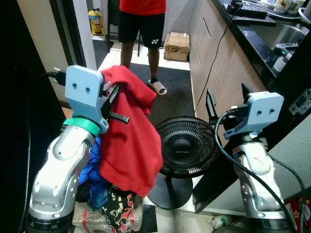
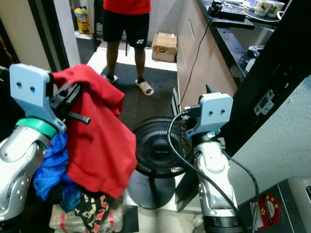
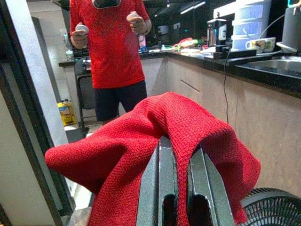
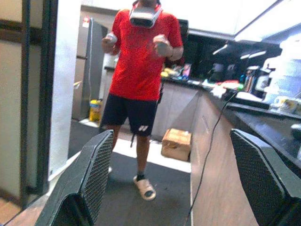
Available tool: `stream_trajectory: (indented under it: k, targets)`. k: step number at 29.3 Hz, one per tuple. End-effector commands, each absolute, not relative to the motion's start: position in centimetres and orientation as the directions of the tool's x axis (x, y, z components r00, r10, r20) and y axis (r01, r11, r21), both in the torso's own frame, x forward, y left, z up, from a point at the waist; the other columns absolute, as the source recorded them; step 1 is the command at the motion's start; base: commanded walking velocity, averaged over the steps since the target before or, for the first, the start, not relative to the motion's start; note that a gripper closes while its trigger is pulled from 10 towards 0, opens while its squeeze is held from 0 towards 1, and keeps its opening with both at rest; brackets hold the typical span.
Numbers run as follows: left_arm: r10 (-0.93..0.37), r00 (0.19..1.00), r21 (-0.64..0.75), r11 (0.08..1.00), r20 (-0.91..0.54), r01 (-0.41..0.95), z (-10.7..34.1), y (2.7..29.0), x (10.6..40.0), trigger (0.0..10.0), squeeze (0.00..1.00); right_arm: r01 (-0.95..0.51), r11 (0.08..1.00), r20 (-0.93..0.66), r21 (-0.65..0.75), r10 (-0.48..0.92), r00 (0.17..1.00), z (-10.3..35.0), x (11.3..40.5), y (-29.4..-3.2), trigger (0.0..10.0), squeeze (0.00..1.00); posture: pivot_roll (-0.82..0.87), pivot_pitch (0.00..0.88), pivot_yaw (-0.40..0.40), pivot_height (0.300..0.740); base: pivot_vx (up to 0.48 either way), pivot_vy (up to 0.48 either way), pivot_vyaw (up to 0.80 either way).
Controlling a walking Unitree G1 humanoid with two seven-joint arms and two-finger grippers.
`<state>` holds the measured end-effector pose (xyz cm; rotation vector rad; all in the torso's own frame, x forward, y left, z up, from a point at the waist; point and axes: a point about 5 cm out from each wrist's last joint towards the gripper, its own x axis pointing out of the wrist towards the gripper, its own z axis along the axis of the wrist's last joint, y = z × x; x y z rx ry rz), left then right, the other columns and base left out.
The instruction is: Clothes washing
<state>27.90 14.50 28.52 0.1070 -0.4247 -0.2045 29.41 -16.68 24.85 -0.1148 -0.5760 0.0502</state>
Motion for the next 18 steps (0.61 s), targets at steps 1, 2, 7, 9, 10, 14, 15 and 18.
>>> stream_trajectory:
  k: [1,2,7,9,10,14,15,18]
  targets:
    - [-0.222,0.882,0.148,0.973,0.416,0.175,28.9,14.18,27.54,10.0,0.0,-0.004,0.993,0.527,-0.116,0.064,0.848,24.68,29.18,-16.96,10.0,0.0,0.04,0.058,-0.029,0.74,0.0,0.0,0.0]
    - [-0.222,0.883,0.145,0.974,0.414,0.176,28.83,14.06,27.48,10.0,0.0,-0.003,0.994,0.524,-0.113,0.062,0.849,24.8,29.08,-16.94,10.0,0.0,0.04,0.058,-0.029,0.74,0.0,0.0,0.0]
    - [-0.228,0.875,0.132,0.973,0.427,0.189,29.21,13.49,27.82,10.0,0.0,0.005,0.995,0.522,-0.104,0.05,0.851,25.09,29.25,-17.03,10.0,0.0,0.04,0.05,-0.027,0.74,0.0,0.0,0.0]
    - [-0.228,0.875,0.132,0.973,0.427,0.189,29.21,13.49,27.82,10.0,0.0,0.005,0.995,0.522,-0.104,0.05,0.851,25.09,29.25,-17.03,10.0,0.0,0.04,0.05,-0.027,0.74,0.0,0.0,0.0]
    - [-0.228,0.875,0.132,0.973,0.427,0.189,29.21,13.49,27.82,10.0,0.0,0.005,0.995,0.522,-0.104,0.05,0.851,25.09,29.25,-17.03,10.0,0.0,0.04,0.05,-0.027,0.74,0.0,0.0,0.0]
    - [-0.216,0.881,0.11,0.976,0.422,0.186,29.1,13.51,28.11,10.0,0.0,0.004,0.994,0.516,-0.108,0.053,0.855,25.04,29.33,-16.97,10.0,0.0,0.04,0.049,-0.027,0.74,0.0,0.0,0.0]
    - [-0.212,0.882,0.106,0.977,0.42,0.184,29.07,13.55,28.16,10.0,0.0,0.003,0.994,0.514,-0.109,0.054,0.856,25.04,29.34,-16.92,10.0,0.0,0.04,0.049,-0.027,0.74,0.0,0.0,0.0]
    - [-0.207,0.884,0.103,0.978,0.419,0.18,29.05,13.6,28.21,10.0,0.0,0.002,0.994,0.511,-0.108,0.054,0.858,25.06,29.35,-16.88,10.0,0.0,0.04,0.049,-0.027,0.74,0.0,0.0,0.0]
